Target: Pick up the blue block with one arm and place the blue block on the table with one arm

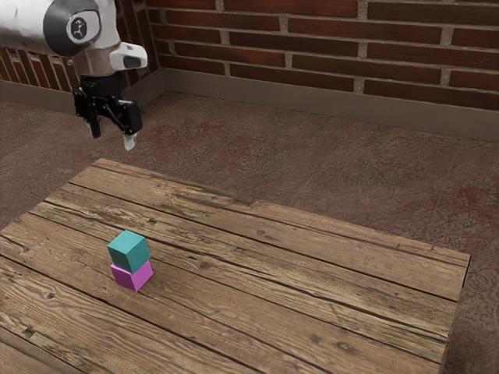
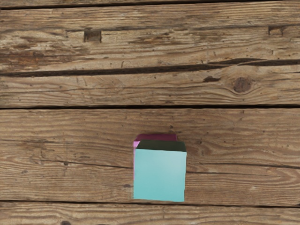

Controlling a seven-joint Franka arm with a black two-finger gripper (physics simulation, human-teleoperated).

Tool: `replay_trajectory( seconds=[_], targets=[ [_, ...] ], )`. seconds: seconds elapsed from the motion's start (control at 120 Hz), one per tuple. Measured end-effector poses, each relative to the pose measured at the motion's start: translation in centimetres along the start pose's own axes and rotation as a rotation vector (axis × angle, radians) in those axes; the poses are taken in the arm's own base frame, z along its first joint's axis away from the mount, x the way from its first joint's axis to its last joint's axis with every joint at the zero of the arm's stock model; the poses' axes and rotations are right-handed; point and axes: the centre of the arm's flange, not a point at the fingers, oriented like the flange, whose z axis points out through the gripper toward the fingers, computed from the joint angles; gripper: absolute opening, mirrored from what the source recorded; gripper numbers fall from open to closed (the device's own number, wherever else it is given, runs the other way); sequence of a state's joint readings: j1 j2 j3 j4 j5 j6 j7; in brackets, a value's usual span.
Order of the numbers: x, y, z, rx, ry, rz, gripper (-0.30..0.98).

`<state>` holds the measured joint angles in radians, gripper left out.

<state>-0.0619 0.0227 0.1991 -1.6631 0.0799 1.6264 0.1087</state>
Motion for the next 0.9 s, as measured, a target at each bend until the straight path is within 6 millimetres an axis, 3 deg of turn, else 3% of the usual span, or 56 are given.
replay_trajectory(
  seconds=[0.075, 0.133, 0.242, 0.333, 0.525, 0.592, 0.725, 0.9],
  targets=[
    [0.8, -2.6, 1.7, -0.003, 0.021, -0.048, 0.69],
    [1.5, -3.2, 2.6, -0.006, 0.035, -0.060, 0.69],
    [3.0, 0.4, 3.7, -0.012, 0.069, -0.002, 0.69],
    [2.4, 3.6, 6.1, -0.025, 0.069, 0.051, 0.69],
    [-0.4, 5.4, 8.9, -0.051, 0.085, 0.080, 0.69],
    [-1.4, 4.8, 10.3, -0.061, 0.086, 0.065, 0.69],
    [-3.4, 1.1, 12.3, -0.084, 0.098, -0.016, 0.69],
    [-4.4, 2.0, 15.1, -0.091, 0.086, -0.008, 0.69]
  ],
)
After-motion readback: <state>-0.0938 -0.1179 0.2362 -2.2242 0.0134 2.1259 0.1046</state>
